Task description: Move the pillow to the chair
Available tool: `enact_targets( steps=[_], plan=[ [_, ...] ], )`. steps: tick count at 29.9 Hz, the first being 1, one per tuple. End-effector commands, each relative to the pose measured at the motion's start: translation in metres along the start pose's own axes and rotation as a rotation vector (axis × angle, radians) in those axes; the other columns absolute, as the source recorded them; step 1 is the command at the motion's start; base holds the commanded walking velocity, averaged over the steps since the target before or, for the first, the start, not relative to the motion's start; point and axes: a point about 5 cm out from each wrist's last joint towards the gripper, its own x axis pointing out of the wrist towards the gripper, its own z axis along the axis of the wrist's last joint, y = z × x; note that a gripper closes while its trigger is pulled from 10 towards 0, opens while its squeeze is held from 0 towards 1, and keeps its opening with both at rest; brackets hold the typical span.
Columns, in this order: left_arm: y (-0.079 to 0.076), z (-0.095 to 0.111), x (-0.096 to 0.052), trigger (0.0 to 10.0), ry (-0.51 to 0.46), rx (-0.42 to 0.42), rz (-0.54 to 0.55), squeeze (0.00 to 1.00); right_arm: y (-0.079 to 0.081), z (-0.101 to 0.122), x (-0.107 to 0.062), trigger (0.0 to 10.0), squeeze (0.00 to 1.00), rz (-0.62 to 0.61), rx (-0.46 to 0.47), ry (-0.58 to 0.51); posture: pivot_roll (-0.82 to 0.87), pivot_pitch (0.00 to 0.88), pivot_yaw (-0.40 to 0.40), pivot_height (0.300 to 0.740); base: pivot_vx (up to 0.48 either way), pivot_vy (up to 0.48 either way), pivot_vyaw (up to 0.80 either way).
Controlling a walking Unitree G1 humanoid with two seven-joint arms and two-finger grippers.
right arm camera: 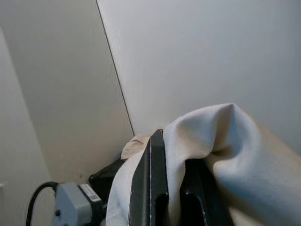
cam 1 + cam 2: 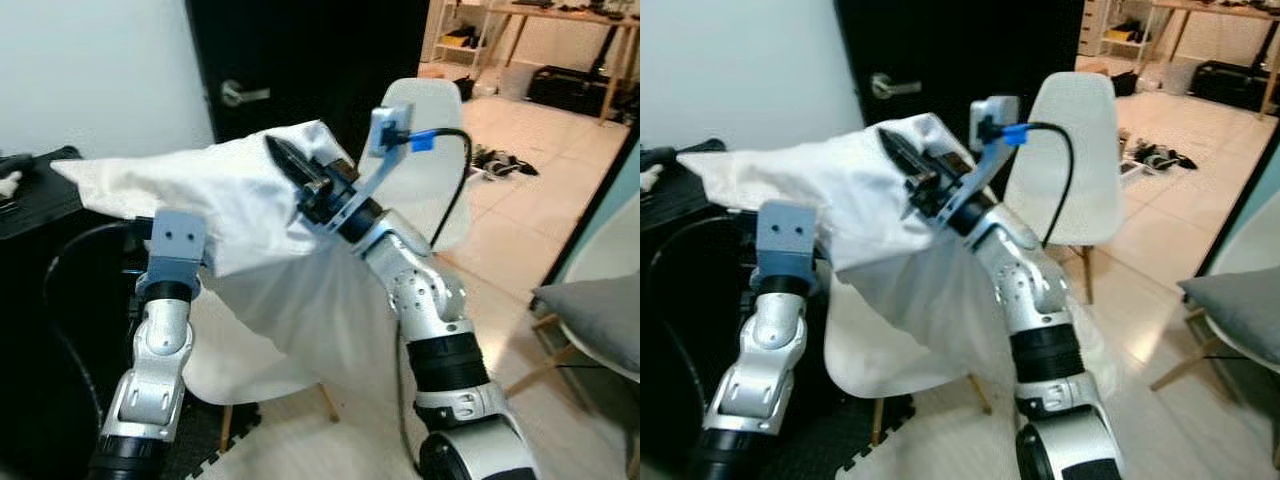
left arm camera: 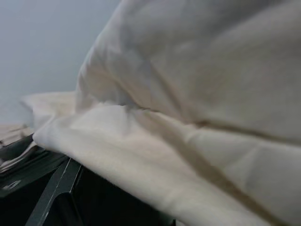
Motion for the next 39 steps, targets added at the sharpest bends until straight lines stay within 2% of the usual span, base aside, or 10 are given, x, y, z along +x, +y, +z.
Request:
enact_targets(
  steps=[1,9,23,32,37,39],
  plan=[
    [-0.0052,0.0070,0.0001,10.0,-0.023,-0.017,-0.025,0.00,0.0111,0.0109,0.0071,10.0,0.00,0.068,-0.040,-0.048,-0.16,0.005,-0.007,0.740,0.345,0.000,0.00],
    [-0.0060,0.0091,0.0017,10.0,-0.032,-0.015,-0.031,0.00,0.0069,0.0113,0.0067,10.0,0.00,0.033,-0.026,-0.057,-0.16,0.000,-0.006,0.740,0.370,0.000,0.00],
    [-0.0059,0.0111,0.0027,10.0,-0.040,-0.015,-0.026,0.00,0.0072,0.0169,0.0080,10.0,0.00,0.044,-0.031,-0.081,-0.17,0.000,-0.013,0.740,0.385,0.000,0.00],
    [-0.0041,0.0111,0.0035,10.0,-0.037,-0.017,-0.013,0.00,0.0060,0.0196,0.0084,10.0,0.00,0.039,-0.028,-0.097,-0.16,0.000,-0.010,0.740,0.342,0.000,0.77],
    [-0.0042,0.0108,0.0036,10.0,-0.035,-0.014,-0.008,0.00,0.0048,0.0180,0.0086,10.0,0.00,0.024,-0.016,-0.094,-0.16,0.002,-0.009,0.740,0.000,0.000,0.00],
    [-0.0055,0.0053,0.0029,10.0,-0.006,0.002,-0.013,0.00,0.0034,0.0126,0.0084,10.0,0.00,0.006,-0.019,-0.064,-0.16,0.008,-0.006,0.740,0.000,0.000,0.00]
  ],
)
